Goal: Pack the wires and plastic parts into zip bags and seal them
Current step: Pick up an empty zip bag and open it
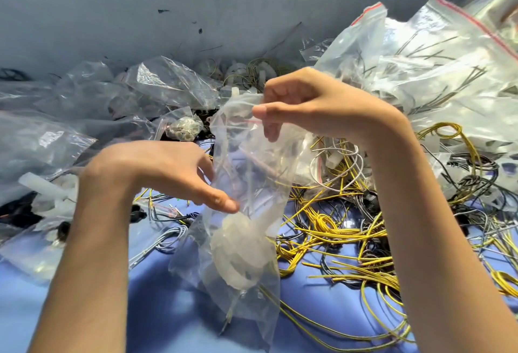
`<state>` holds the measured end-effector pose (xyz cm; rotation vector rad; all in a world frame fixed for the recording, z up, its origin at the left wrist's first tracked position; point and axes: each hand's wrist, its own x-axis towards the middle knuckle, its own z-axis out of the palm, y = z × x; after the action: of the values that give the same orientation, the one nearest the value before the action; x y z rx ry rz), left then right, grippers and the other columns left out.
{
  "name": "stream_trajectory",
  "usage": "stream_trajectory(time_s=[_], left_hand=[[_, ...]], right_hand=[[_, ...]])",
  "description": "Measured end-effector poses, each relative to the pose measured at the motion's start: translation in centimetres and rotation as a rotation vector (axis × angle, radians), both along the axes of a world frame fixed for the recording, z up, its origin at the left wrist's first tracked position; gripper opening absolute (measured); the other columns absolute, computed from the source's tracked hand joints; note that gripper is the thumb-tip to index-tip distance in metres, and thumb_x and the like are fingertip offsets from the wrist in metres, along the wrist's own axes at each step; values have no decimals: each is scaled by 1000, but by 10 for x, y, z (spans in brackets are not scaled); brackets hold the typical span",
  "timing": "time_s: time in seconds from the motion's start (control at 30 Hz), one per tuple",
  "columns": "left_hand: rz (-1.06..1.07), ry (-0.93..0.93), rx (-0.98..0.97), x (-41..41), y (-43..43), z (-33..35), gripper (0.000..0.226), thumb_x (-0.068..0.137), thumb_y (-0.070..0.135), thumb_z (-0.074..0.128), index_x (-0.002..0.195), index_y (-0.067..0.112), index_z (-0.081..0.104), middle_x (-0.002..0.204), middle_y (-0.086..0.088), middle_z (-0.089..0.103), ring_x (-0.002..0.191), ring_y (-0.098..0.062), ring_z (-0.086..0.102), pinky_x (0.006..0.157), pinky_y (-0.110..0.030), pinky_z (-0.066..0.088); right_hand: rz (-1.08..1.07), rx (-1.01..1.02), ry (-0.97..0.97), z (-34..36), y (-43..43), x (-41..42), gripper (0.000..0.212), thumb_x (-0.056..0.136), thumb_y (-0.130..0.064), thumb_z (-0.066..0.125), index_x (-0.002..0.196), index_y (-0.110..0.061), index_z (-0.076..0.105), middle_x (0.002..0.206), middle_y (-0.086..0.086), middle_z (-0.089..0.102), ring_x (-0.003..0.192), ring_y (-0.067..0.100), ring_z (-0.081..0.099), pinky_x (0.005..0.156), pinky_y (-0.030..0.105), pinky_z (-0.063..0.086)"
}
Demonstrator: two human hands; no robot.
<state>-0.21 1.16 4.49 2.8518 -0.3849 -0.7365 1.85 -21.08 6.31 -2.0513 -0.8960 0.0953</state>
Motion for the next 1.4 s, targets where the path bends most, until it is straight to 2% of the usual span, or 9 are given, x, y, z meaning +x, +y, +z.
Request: stream_trajectory(time_s=[0.07, 0.23, 0.4, 0.53, 0.67, 0.83, 1.07, 1.23, 1.4], left_hand=[[-22, -35, 36, 1, -9, -4, 71, 37, 84, 58, 77, 27, 67, 62, 15, 64, 60, -8, 58, 59, -23, 45], [-71, -21, -213, 3, -19, -12, 11, 88, 29, 65, 84, 20, 67, 86, 2, 73, 89, -17, 68, 90, -37, 50], [-51, -142, -471, -1, -11, -2, 15, 96, 11, 52, 81, 7, 54, 69, 3, 69, 67, -13, 63, 70, -26, 47], [24, -518, -393, 6, 27, 8, 6, 90, 22, 53, 87, 27, 56, 75, 13, 64, 72, -8, 56, 66, -33, 45], [190, -675, -258, 10, 61, 4, 18, 89, 23, 61, 84, 39, 55, 67, 10, 62, 64, -17, 55, 62, -31, 43], [421, -934, -236, 20, 59, 0, 29, 84, 1, 52, 99, 25, 58, 98, -6, 63, 87, -27, 54, 86, -38, 44], [201, -887, -605, 30, -6, -16, 23, 88, 27, 51, 107, 17, 59, 107, -1, 60, 95, -13, 56, 86, -27, 43], [273, -503, -174, 52, -16, -60, 32, 93, 28, 43, 123, 20, 51, 122, -11, 60, 105, -27, 56, 90, -35, 44], [61, -274, -119, 51, -22, -69, 31, 88, 23, 48, 114, 13, 62, 122, -12, 58, 109, -24, 54, 91, -29, 42]], right_hand=[[10, -4, -6, 0, 0, 0, 30, 96, -10, 55, 84, 17, 59, 75, 19, 66, 38, -7, 47, 42, 2, 31], [11, -37, -13, -1, 2, 1, 32, 95, -15, 56, 84, 15, 60, 79, 19, 70, 44, -7, 50, 46, 2, 32], [19, -60, 89, -5, 5, 4, 29, 97, -17, 52, 87, 10, 58, 79, 10, 70, 74, 16, 66, 73, 25, 51], [78, -183, 205, -10, 18, -1, 27, 100, -17, 46, 93, 4, 60, 74, -1, 68, 61, 2, 63, 57, 11, 44], [135, -294, 292, -19, 35, -4, 24, 102, -19, 41, 98, -3, 58, 93, 3, 68, 86, 24, 72, 64, 24, 51], [168, -452, 191, -20, 41, -4, 22, 99, -25, 46, 96, -6, 57, 97, 4, 68, 89, 19, 69, 77, 33, 52], [29, -243, -47, -8, 25, 1, 19, 99, -11, 46, 104, -4, 63, 101, 8, 71, 89, 14, 71, 66, 20, 51], [-12, -257, -101, -6, 22, 2, 22, 96, -8, 45, 97, -10, 67, 98, 3, 71, 85, 9, 71, 71, 25, 52], [-13, -284, -61, -4, 16, 2, 19, 98, -14, 48, 104, -8, 65, 99, 3, 71, 85, 8, 70, 83, 39, 54]])
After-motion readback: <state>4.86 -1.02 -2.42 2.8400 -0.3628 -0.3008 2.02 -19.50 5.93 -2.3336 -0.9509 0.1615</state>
